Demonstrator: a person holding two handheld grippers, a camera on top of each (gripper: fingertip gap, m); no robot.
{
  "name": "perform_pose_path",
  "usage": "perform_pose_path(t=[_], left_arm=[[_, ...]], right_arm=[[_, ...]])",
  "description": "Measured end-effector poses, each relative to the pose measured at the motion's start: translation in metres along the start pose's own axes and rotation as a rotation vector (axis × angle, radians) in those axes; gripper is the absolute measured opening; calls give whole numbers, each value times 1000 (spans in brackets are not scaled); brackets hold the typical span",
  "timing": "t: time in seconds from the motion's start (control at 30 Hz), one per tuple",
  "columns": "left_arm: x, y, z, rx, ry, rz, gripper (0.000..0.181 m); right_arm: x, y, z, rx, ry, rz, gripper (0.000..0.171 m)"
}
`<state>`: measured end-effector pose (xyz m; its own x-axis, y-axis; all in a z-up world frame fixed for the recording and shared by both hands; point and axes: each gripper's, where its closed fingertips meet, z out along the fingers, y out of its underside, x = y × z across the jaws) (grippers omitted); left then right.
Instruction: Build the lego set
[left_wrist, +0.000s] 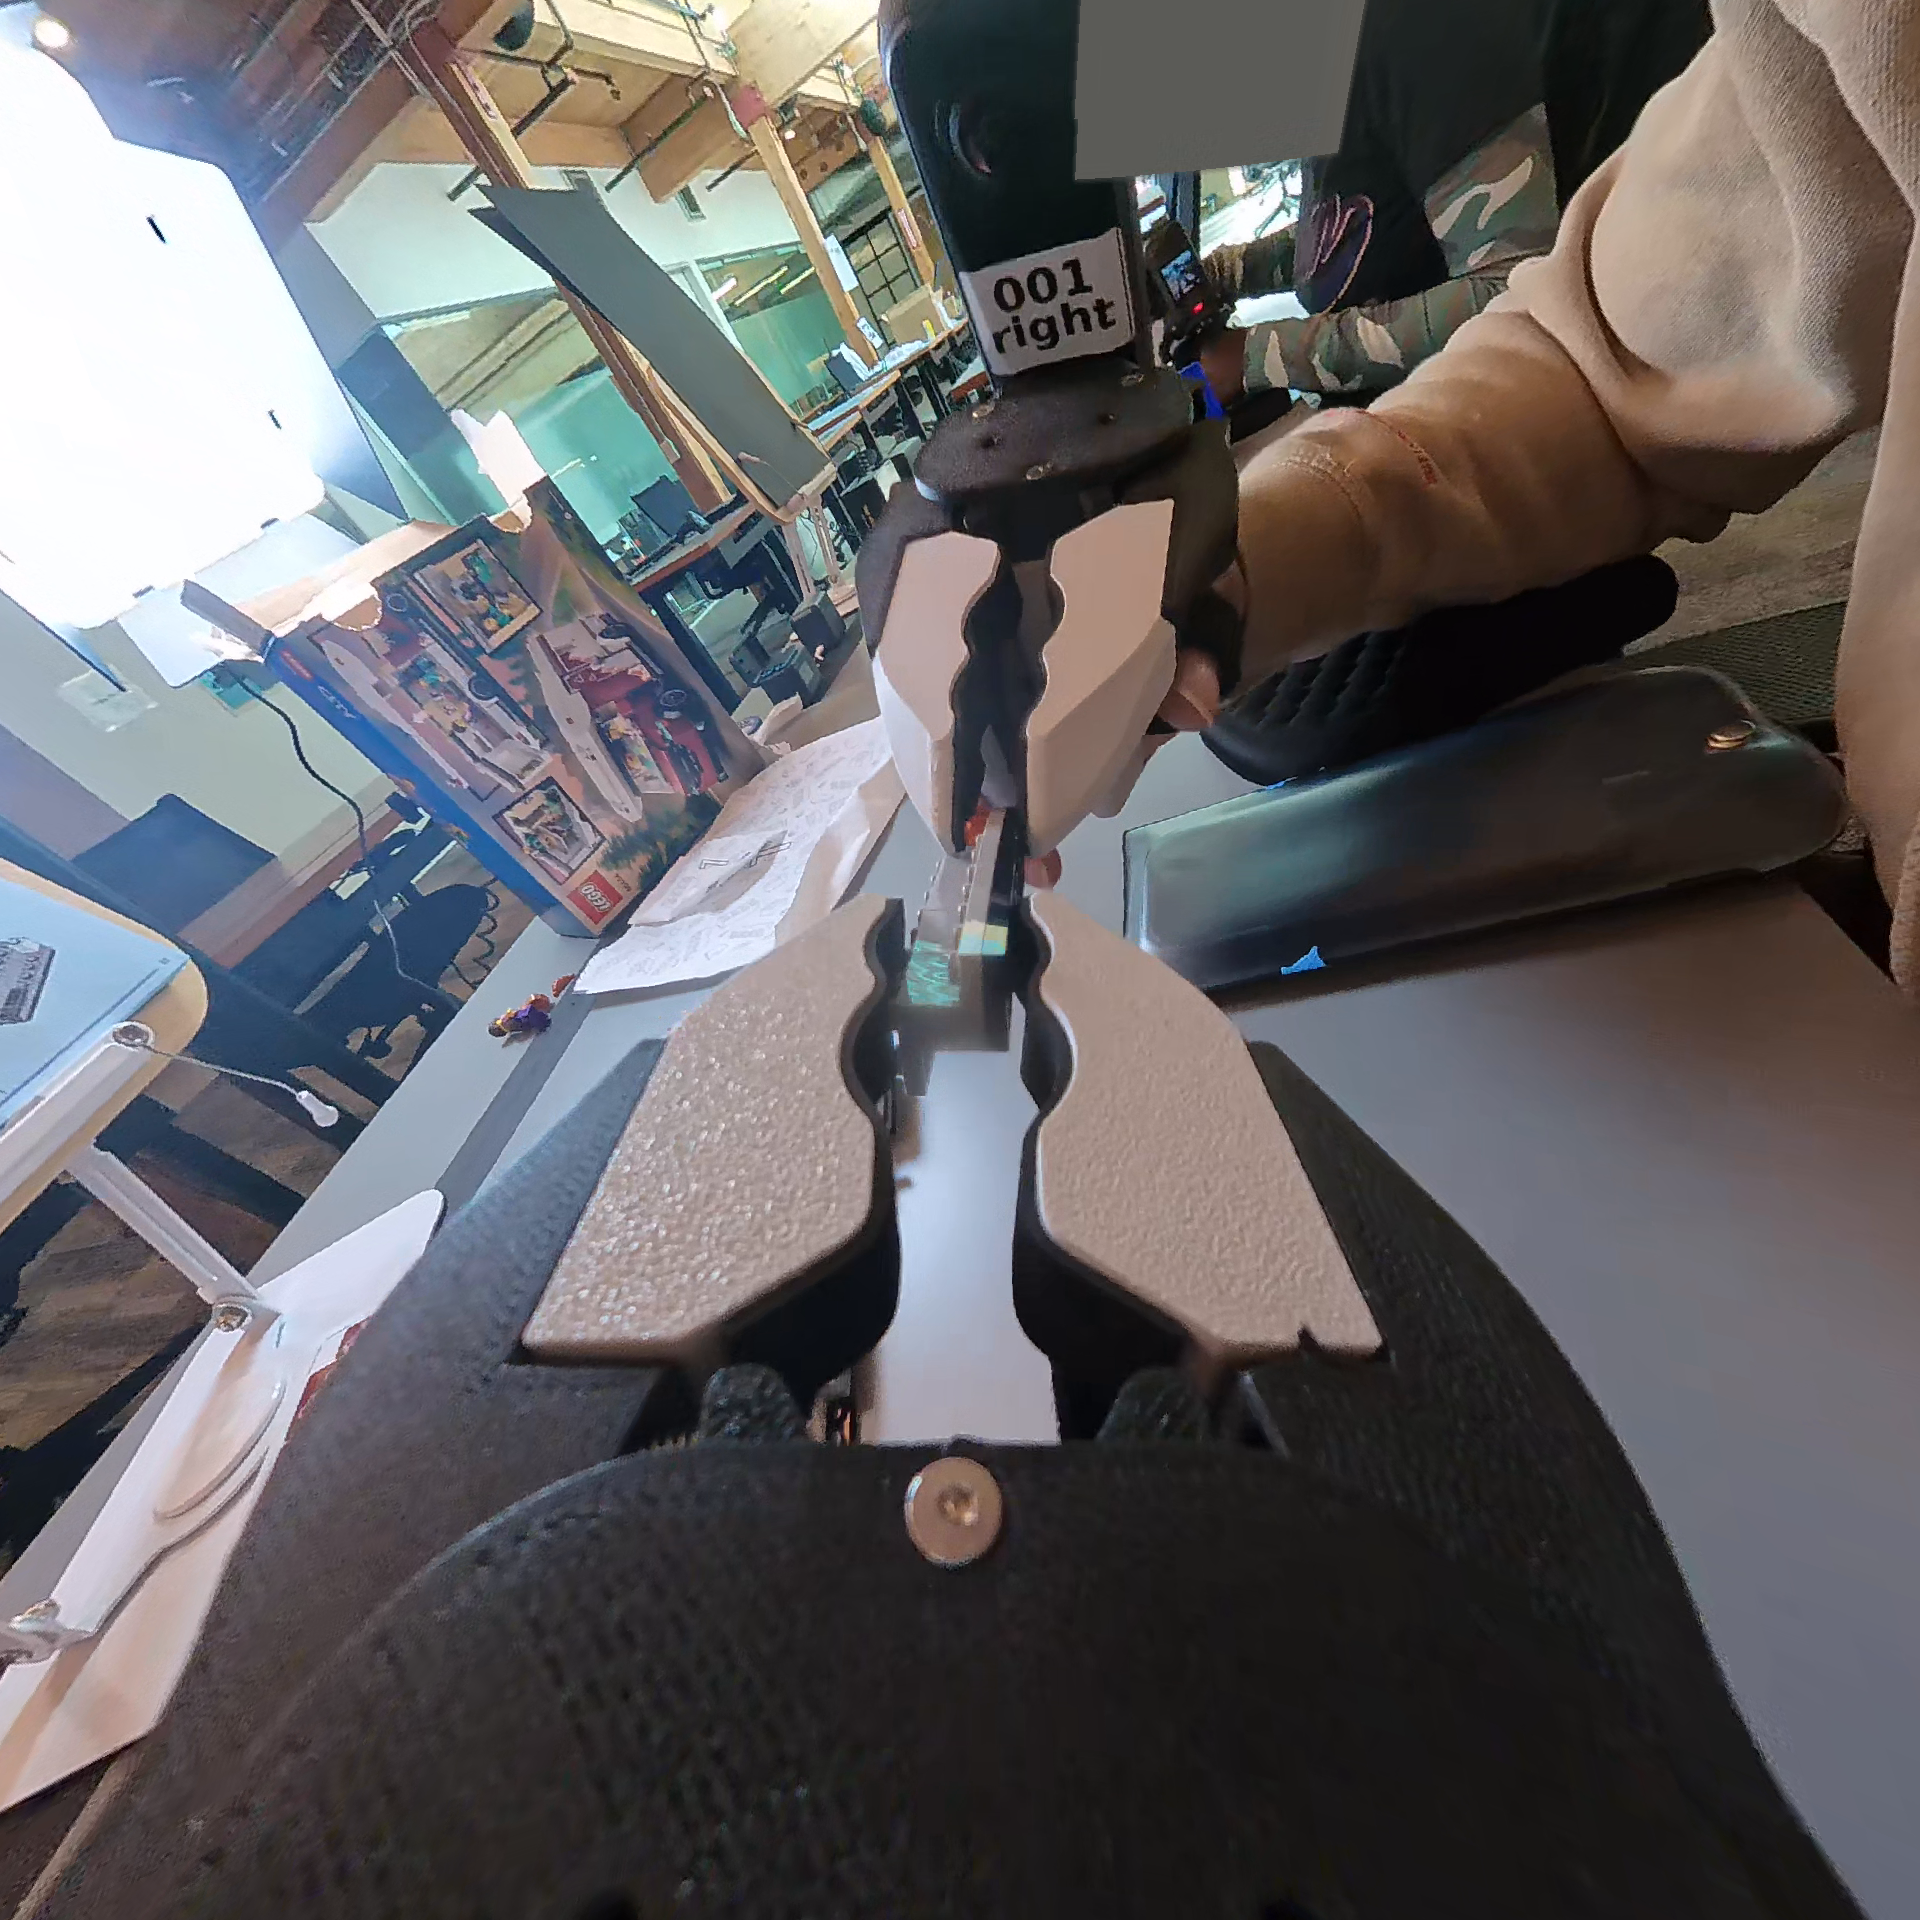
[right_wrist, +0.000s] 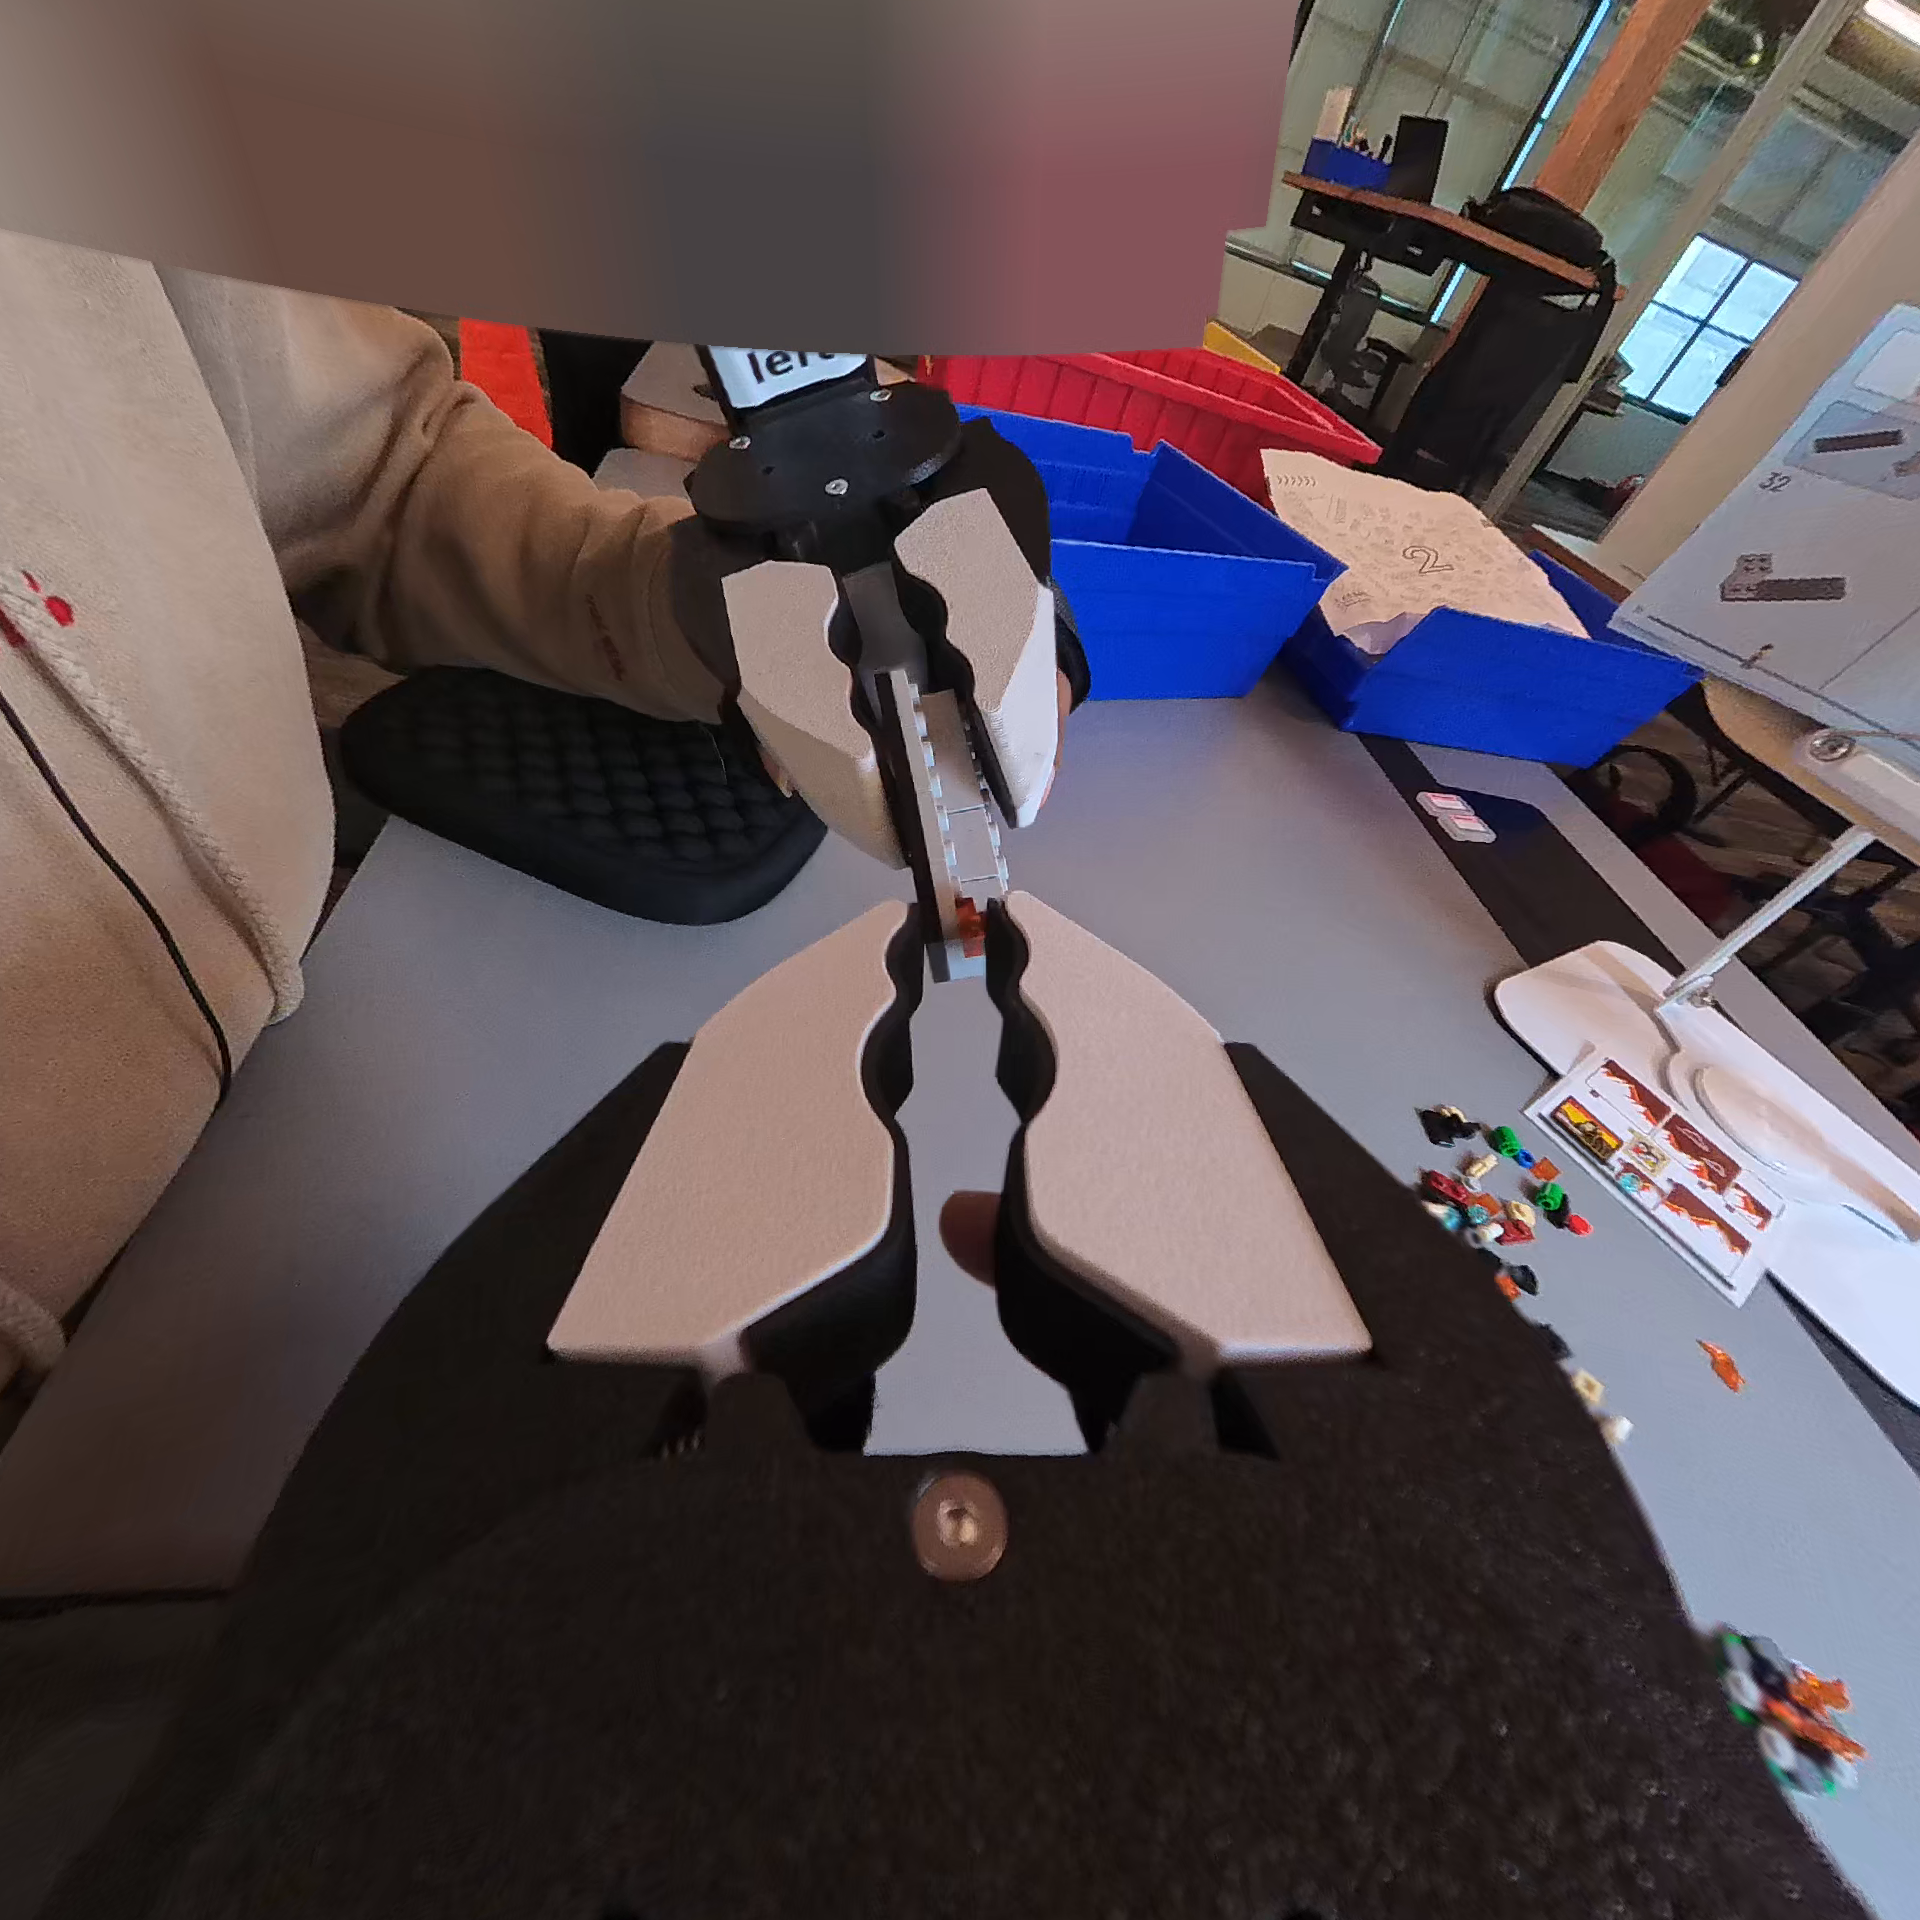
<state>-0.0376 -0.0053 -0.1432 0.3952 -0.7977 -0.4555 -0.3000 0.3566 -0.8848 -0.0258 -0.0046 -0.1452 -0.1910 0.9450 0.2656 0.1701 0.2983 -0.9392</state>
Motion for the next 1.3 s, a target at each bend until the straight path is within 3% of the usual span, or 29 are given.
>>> perform_pose_path(t=[0.13,0.33,0.47,0.9,1.17,1.2,1.3], left_arm=[[2,3,-1,0,4,42,20],[4,-1,-2,33,29,15,20],[16,-2,1,49,96,-28,20],[24,2,0,30,175,-77,20],[16,7,3,45,142,-103,19],[13,10,4,47,125,-130,22],[3,14,4,52,149,-351,57]], right_arm=[[-1,1,1,9,34,-113,13],[0,5,0,-15,30,-130,30],[-11,8,10,-13,6,-166,19],[-18,11,11,-45,-24,-175,19],[-9,15,12,-66,20,-162,19],[-6,17,12,-70,39,-172,19],[2,21,9,-80,94,-220,19]])
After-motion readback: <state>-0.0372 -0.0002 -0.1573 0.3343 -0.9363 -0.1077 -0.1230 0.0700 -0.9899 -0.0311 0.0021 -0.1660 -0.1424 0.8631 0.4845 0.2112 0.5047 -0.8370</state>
